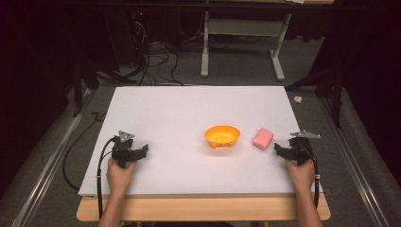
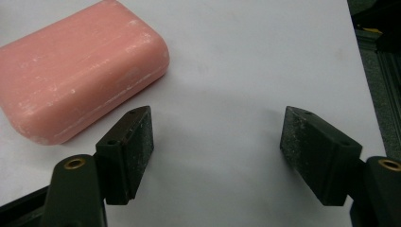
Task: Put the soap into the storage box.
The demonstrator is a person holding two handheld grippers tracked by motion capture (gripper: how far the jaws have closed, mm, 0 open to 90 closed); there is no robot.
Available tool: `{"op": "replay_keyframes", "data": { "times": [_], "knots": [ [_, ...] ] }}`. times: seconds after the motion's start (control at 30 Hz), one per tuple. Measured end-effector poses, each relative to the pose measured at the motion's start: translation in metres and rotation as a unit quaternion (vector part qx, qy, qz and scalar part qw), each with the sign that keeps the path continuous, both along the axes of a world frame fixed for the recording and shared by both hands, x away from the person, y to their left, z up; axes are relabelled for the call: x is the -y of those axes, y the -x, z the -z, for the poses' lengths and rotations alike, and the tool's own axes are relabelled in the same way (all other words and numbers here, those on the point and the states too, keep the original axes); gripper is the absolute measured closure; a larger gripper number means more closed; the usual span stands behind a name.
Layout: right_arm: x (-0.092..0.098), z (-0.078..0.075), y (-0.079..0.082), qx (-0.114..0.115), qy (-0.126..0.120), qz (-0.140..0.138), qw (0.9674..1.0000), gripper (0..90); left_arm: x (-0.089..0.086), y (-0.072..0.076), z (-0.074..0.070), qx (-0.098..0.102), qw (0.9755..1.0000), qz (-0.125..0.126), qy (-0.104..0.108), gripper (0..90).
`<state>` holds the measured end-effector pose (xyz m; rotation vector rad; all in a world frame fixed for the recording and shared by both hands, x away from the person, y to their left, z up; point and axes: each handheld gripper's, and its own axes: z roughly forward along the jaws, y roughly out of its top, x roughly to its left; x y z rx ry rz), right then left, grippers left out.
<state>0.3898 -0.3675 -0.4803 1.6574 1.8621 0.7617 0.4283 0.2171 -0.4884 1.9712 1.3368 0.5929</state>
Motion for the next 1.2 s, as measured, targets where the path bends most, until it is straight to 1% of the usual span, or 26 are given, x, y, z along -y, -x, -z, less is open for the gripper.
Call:
{"op": "replay_keyframes", "data": {
  "times": [0.87,0.93,1.0,1.03,1.07,1.13,1.2],
  "knots": [
    [0.0004,-0.0011,-0.0011,-0.005,-0.002,0.0,1.0,27.0,0.0,-0.0001,0.0001,0.001,1.0,-0.001,0.001,27.2],
    [0.0006,-0.0011,-0.0012,-0.005,-0.002,-0.002,1.0,25.7,0.0,-0.0001,0.0001,0.001,1.0,-0.001,0.001,27.2],
    [0.0008,-0.0014,-0.001,-0.006,-0.003,-0.003,1.0,22.2,0.0,-0.0001,0.0001,0.0,1.0,-0.001,0.001,27.2],
    [0.0008,-0.0014,-0.001,-0.006,-0.003,-0.003,1.0,22.2,0.0,-0.0001,0.0001,0.0,1.0,-0.001,0.001,27.2],
    [0.0013,-0.0022,0.0,-0.003,-0.01,-0.004,0.9999,21.2,0.0,-0.0001,0.0001,0.001,1.0,-0.001,0.001,27.1],
    [0.0008,-0.0043,0.0018,-0.003,-0.012,-0.007,0.9999,20.5,0.0,-0.0001,0.0001,0.001,1.0,-0.001,0.001,27.2],
    [0.0004,-0.0071,0.0044,0.003,-0.017,-0.012,0.9998,19.0,0.0,-0.0002,0.0001,0.0,1.0,-0.001,0.001,27.1]
  ]
}}
